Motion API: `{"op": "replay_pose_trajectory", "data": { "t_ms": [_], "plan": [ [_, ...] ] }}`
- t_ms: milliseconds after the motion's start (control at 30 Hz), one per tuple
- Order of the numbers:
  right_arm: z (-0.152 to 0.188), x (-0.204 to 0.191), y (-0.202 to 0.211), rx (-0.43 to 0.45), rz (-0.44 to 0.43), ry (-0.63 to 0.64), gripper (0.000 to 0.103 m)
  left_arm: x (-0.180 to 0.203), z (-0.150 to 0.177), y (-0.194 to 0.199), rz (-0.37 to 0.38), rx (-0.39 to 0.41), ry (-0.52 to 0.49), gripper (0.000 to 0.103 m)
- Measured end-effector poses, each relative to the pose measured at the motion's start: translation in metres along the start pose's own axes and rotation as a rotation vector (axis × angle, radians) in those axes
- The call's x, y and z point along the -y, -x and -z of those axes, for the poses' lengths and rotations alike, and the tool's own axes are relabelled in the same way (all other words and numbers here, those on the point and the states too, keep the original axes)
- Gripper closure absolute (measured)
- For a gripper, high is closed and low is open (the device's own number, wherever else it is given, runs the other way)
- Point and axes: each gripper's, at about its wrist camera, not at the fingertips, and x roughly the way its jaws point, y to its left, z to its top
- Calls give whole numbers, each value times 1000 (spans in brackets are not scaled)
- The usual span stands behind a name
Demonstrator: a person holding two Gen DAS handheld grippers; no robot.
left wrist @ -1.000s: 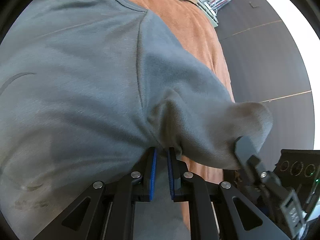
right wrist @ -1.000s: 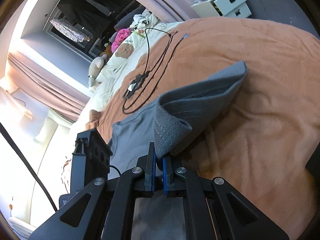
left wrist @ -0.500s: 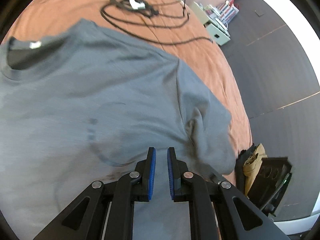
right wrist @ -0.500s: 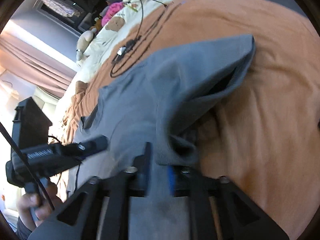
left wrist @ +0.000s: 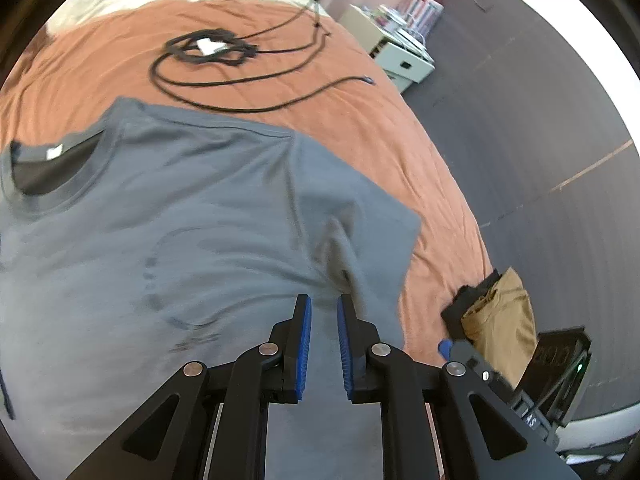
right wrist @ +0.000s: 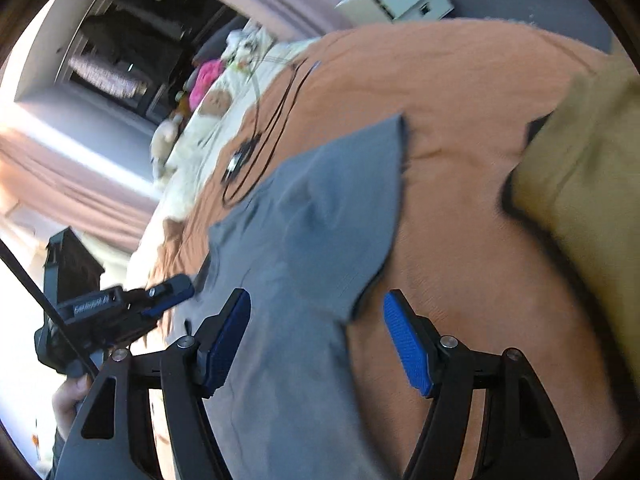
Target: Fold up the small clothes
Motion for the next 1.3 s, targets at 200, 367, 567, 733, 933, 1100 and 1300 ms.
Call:
{"op": "replay_pose_trajectory", "data": {
  "t_ms": [200,367,567,733,933,1100,1300],
  "plan": [
    [-12,7,-17,5,39,-4,35,14,-1,-17,-16,-9,-29,89],
    [-8,6,-38,7,80,-5,35,9,-5,-28,-36,-17,-28,88],
    [-25,-7,-72,-53,151,41,35,-13,-8,-45,-64,-35,-21,88],
    [-43,-18,-90,-31,184,94,35,-42,-7,-53,-84,-42,8,88],
    [-47,-15,-107,-7,165,92,76,-71,-4,-47,-120,-45,25,88],
    [-48,-8,-104,-3,86,53,102,-87,-4,-30,-116,-20,53,88],
    [-35,-46,-82,40,-35,132,102,-97,-7,-6,-131,13,68,89]
  ]
}}
